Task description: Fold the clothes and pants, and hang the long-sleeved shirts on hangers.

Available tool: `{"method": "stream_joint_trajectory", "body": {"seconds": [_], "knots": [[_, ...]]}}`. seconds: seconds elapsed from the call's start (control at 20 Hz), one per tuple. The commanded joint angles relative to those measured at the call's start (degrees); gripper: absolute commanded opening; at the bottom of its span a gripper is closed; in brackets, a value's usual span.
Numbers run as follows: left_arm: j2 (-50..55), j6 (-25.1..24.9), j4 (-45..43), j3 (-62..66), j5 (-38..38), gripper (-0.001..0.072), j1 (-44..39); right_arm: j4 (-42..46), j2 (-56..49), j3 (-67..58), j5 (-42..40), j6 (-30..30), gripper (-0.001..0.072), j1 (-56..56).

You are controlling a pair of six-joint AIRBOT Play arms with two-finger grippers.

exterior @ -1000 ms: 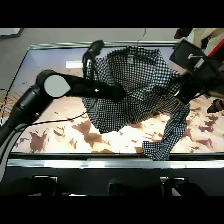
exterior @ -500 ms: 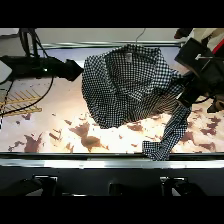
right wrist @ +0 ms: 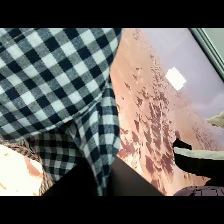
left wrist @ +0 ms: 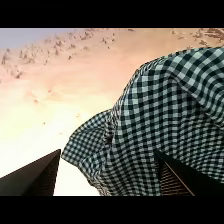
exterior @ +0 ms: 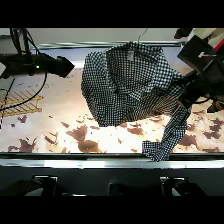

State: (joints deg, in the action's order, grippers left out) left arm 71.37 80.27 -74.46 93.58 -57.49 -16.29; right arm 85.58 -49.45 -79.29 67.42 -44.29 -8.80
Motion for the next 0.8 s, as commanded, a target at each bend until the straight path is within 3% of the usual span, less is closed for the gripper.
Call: {"method": "stream_joint_trajectory", "body": {"seconds": [0.0, 0.1, 0.2, 0.35, 0.5, 0.6, 0.65, 0.75], "knots": [[1.25, -11.39, 1.46, 0.0, 6.05, 0.0692, 0.33, 0.39, 1.14, 0.0, 0.02, -1.97, 0.002, -0.02], [2.93, -18.08, 7.45, 0.02, 8.35, 0.0692, 1.95, 0.39, 1.77, 0.0, 0.52, -1.95, 0.002, -0.02], [4.85, -19.02, 17.86, 0.02, 8.83, 0.0691, 5.97, -1.25, 1.64, 0.02, 3.61, -1.36, 0.0021, -0.02], [7.1, -22.62, 27.61, 0.02, 1.31, 0.069, 12.28, -5.66, -0.04, 0.02, 10.47, 8.59, 0.002, -0.02], [7.32, -25.7, 27.5, 0.0, -14.1, 0.069, 15.85, -9.86, -2.62, 0.02, 9.22, 16.02, 0.0021, -0.02], [6.88, -26.34, 26.29, -0.85, -22.4, 0.069, 17.09, -12.0, -4.61, 0.02, 9.2, 17.25, 0.0021, -0.02], [5.62, -27.63, 26.64, -2.97, -21.79, 0.0679, 17.55, -13.18, -5.46, 0.02, 9.18, 17.97, 0.0021, -0.02], [2.05, -36.52, 26.71, -8.92, -21.57, 0.0678, 17.49, -14.62, -6.86, 0.02, 9.18, 19.54, 0.002, -0.02]]}}
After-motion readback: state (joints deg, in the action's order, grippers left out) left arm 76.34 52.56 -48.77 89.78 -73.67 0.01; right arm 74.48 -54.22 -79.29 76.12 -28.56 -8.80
